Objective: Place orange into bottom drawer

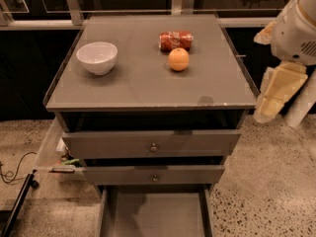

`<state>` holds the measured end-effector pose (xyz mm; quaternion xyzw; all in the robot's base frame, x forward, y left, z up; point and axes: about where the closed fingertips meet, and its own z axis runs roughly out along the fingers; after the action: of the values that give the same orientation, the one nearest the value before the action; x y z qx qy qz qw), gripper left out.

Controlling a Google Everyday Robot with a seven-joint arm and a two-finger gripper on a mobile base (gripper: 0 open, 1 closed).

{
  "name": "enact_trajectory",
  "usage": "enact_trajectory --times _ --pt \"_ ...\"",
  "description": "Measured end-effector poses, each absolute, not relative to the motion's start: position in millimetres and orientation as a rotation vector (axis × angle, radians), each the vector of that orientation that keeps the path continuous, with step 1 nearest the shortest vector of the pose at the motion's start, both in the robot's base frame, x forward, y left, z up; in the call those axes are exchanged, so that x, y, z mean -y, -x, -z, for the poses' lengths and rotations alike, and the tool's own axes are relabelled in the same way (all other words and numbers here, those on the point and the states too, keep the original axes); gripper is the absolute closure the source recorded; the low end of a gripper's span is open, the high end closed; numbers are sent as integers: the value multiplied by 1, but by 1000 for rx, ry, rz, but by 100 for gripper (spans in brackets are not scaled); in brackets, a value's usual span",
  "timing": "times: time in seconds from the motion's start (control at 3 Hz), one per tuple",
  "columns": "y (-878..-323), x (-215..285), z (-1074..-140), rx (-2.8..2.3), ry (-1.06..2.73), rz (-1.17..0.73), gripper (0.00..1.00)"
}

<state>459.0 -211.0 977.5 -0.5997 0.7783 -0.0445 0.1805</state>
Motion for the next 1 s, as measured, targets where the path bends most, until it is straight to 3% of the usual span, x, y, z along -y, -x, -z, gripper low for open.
enact_trajectory --times 0.67,1.0 --pt "-533 200 -988 -2005 1648 169 0" --pt "-572 201 -985 -1939 1594 80 0"
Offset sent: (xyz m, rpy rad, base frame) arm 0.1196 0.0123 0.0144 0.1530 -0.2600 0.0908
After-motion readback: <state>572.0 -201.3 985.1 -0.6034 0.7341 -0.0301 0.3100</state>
